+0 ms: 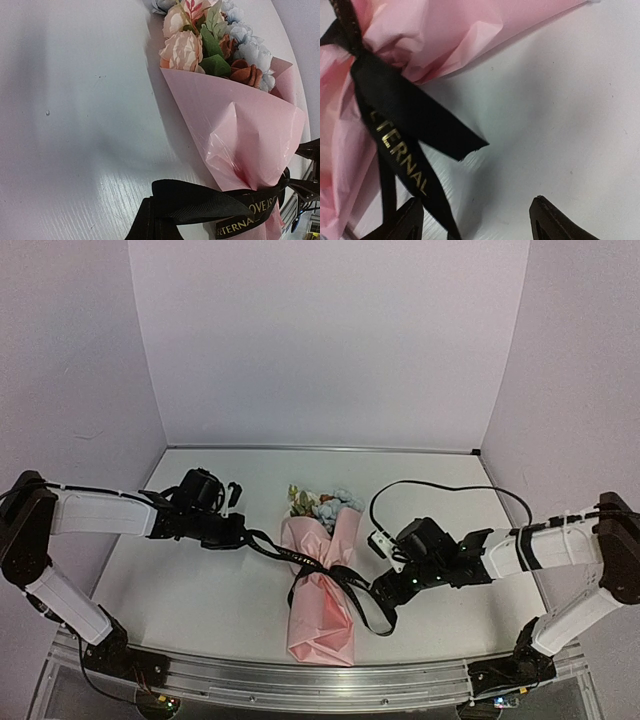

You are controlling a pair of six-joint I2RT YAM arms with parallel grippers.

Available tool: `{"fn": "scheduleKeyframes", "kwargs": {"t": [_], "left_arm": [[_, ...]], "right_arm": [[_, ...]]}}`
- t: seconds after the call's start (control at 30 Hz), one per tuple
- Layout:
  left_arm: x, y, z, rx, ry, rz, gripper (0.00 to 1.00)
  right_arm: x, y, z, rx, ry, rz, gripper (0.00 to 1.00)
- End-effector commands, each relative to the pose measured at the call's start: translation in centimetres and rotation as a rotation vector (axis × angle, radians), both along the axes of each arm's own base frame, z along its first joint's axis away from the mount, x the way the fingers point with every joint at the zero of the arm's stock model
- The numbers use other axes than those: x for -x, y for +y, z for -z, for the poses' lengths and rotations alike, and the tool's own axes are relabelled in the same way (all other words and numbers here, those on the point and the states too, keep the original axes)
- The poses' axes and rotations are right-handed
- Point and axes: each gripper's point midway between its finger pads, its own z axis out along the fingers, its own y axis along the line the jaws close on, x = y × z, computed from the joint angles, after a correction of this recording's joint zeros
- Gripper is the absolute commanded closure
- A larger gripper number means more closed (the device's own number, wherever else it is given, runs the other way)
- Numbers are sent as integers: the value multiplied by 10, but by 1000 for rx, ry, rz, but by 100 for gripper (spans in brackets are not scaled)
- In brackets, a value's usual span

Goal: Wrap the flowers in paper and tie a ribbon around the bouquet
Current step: Adjust the ribbon on the folded bouquet.

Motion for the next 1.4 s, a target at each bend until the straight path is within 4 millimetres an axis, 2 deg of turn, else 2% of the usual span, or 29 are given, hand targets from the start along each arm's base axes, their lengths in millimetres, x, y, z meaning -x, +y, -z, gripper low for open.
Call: {"fn": "scheduleKeyframes", "kwargs": {"t": [0.0, 0.17, 0.37, 0.5, 0.73, 0.93, 1.13, 1.27, 1.37], "left_arm": [[-7, -6, -11, 21, -36, 24, 100], [-6, -6, -13, 23, -38, 26, 100], [-7, -7, -12, 25, -31, 25, 100], [-7, -10, -13, 33, -29, 30, 100], [-6, -11, -14, 39, -25, 41, 100], [-4, -11, -14, 40, -25, 49, 100], [-3, -15, -14, 51, -17, 66, 100], [1, -17, -14, 60, -6, 91, 99], [5, -16, -14, 59, -4, 99, 95]], "right_arm": [[-30, 25, -10, -81, -130, -73, 27], [-28, 29, 1, -66, -112, -109, 27], [-24, 37, 2, -75, -98, -134, 27], [-33, 38, 6, -51, -118, -111, 31], [-49, 51, -7, -70, -162, -94, 50], [-46, 60, -18, -117, -152, -101, 59], [-41, 67, -20, -134, -126, -124, 66], [-39, 68, -18, -129, -112, -126, 80], [-38, 68, -20, -123, -111, -118, 93]]}}
